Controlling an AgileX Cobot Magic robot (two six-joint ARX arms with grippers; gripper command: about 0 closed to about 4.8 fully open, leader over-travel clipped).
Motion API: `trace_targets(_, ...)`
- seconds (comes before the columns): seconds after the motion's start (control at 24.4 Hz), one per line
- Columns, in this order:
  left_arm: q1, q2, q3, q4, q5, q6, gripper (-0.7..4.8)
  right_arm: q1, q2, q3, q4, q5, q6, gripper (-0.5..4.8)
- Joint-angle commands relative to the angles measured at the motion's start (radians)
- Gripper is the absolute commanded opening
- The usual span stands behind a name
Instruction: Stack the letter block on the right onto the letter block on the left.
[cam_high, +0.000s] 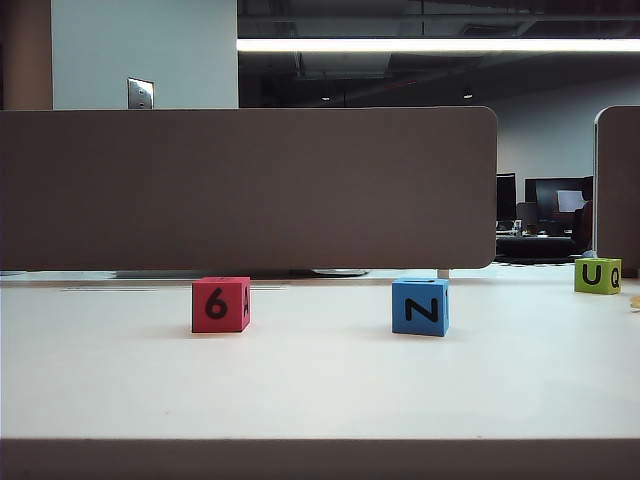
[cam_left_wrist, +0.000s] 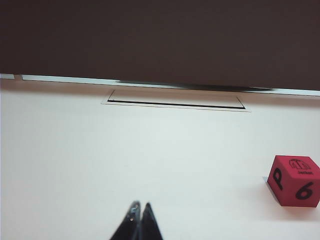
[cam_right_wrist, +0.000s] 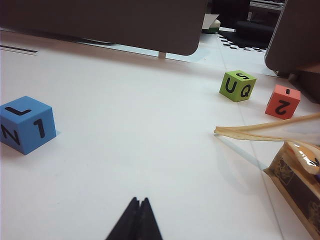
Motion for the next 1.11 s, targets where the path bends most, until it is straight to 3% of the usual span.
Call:
trace_targets(0.04, 0.0, 0.001, 0.004, 0.018, 0.005, -0.003, -0.02, 0.0, -0.003, -0.003, 0.018, 0.002, 0.001, -0.01)
trace_targets(1.11, 0.0, 0.001, 0.004, 0.039, 0.044, 0.0, -0.03, 0.002, -0.003, -0.003, 0.003, -0.001, 0.002, -0.01)
